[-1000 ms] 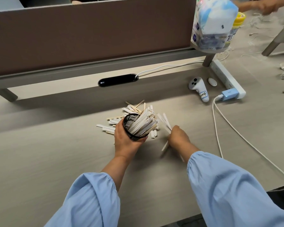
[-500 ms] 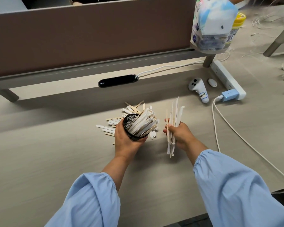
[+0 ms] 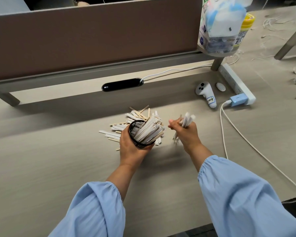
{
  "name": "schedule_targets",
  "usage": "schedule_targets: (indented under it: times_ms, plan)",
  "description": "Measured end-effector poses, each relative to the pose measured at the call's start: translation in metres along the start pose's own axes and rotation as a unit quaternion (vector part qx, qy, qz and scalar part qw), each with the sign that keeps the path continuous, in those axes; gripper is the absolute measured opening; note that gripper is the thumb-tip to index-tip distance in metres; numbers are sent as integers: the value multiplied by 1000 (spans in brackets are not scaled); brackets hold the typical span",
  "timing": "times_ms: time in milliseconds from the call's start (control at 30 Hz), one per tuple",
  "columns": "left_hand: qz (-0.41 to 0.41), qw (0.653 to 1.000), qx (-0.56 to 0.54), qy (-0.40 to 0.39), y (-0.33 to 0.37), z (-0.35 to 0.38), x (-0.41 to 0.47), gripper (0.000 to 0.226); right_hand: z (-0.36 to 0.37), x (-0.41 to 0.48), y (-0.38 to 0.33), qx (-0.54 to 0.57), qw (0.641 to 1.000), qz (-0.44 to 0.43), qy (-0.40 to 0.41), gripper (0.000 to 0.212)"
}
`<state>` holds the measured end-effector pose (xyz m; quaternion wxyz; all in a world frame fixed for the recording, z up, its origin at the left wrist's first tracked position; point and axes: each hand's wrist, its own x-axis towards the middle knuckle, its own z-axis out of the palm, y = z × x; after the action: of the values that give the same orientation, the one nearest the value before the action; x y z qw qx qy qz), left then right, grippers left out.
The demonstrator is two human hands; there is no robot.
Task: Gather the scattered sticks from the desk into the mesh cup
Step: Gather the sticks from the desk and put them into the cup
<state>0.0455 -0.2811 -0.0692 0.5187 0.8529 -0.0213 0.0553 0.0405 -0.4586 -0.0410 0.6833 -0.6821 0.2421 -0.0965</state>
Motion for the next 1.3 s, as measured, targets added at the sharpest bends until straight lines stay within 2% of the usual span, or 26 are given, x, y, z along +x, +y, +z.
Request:
schedule_targets:
  times_ms: [100,200,300,400,467,567,633,700,767,833,900,967,1033,1100,1133,1233,1300]
  plan:
    - [-1,1000,-3,0,1,1,0,88,-2,-4,2,-8,1000,-20,-16,22]
    - [2,1000,-2,1,-1,1,0,88,-2,-5,0,-37,998,-39,-13,28]
    - [3,1000,-5,-2,1,1,-2,89,0,-3,-3,-111,992,-58,-3,30]
    - [3,1000,6,-3,2,1,-3,89,-1,1,-1,-256,965,-60,17,33]
    - [4,1000,12,-4,1,0,-3,90,-3,0,-4,-291,955,-48,33,39]
    - [10,1000,14,-4,4,-2,-1,87,-2,-2,-19,-190,974,-79,92,37]
    - [19,1000,17,-2,8,-5,0,84,0,2,-37,-81,979,-97,158,38]
    - [28,999,29,4,10,-7,1,85,0,5,-59,59,978,-70,188,39]
    - [33,998,42,15,12,-9,2,89,2,4,-78,163,973,-49,153,34]
    - [40,997,61,21,12,-10,4,89,9,-2,-86,173,979,-63,88,29]
    - [55,995,81,23,11,-11,6,89,20,-8,-84,108,990,-94,11,25]
    - [74,993,93,24,10,-12,7,88,34,-13,-75,-7,991,-127,-51,24]
    - [83,993,78,23,10,-13,8,86,46,-17,-63,-107,976,-170,-78,22]
    - [75,996,34,17,13,-18,8,84,55,-19,-56,-190,954,-223,-68,18]
    - [70,997,14,17,13,-20,8,84,58,-19,-55,-223,941,-251,-51,22]
    - [54,998,-8,34,13,-30,9,82,63,-15,-58,-258,915,-306,-43,58]
    - [37,998,-9,53,14,-36,11,80,68,-13,-60,-256,913,-311,-66,66]
